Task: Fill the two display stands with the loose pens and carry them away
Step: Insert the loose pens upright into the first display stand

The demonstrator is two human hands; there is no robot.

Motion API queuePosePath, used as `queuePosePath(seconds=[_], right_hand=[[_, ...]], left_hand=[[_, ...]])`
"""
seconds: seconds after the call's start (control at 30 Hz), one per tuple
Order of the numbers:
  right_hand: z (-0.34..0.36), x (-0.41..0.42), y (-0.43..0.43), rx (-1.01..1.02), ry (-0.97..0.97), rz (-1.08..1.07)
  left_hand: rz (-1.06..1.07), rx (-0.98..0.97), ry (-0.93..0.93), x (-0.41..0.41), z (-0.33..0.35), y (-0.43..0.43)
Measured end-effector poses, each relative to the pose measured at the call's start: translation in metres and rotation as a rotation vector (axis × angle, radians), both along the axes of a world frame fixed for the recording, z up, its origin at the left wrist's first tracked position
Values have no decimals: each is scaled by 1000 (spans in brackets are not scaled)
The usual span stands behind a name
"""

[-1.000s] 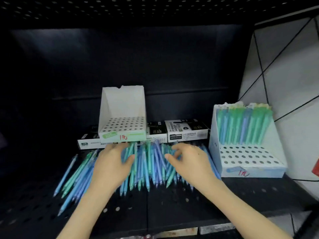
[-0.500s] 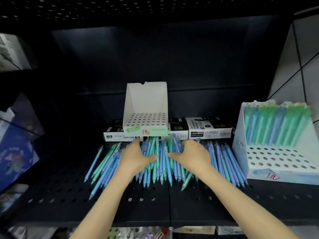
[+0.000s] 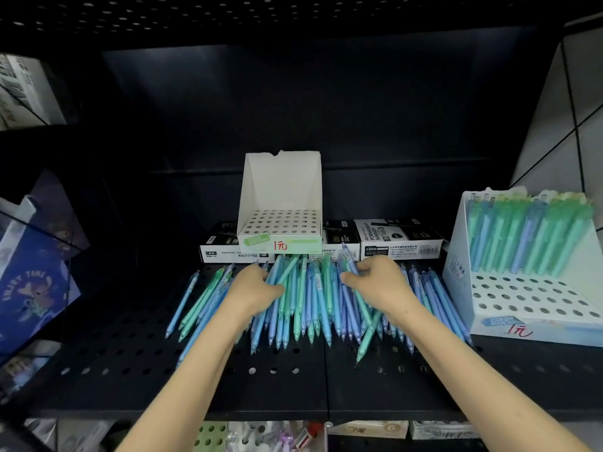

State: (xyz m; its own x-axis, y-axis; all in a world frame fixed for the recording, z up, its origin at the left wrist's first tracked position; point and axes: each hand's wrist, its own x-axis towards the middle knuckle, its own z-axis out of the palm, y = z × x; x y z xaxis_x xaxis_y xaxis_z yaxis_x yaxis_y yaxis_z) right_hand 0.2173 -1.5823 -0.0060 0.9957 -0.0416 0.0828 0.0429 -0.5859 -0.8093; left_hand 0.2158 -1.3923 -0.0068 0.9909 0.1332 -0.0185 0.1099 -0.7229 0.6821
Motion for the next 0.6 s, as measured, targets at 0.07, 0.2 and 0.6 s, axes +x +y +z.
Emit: queuePosePath(seconds=[0.07, 0.2, 0.6], right_hand=[[-1, 2, -3, 41, 19, -2], [5, -1, -11, 144, 110, 10], [12, -12, -25, 502, 204, 9]], left_hand=[[-31, 33, 28, -1, 2, 5], [-86, 105, 108, -7, 9, 12], [-69, -1136, 428, -43, 29, 26]])
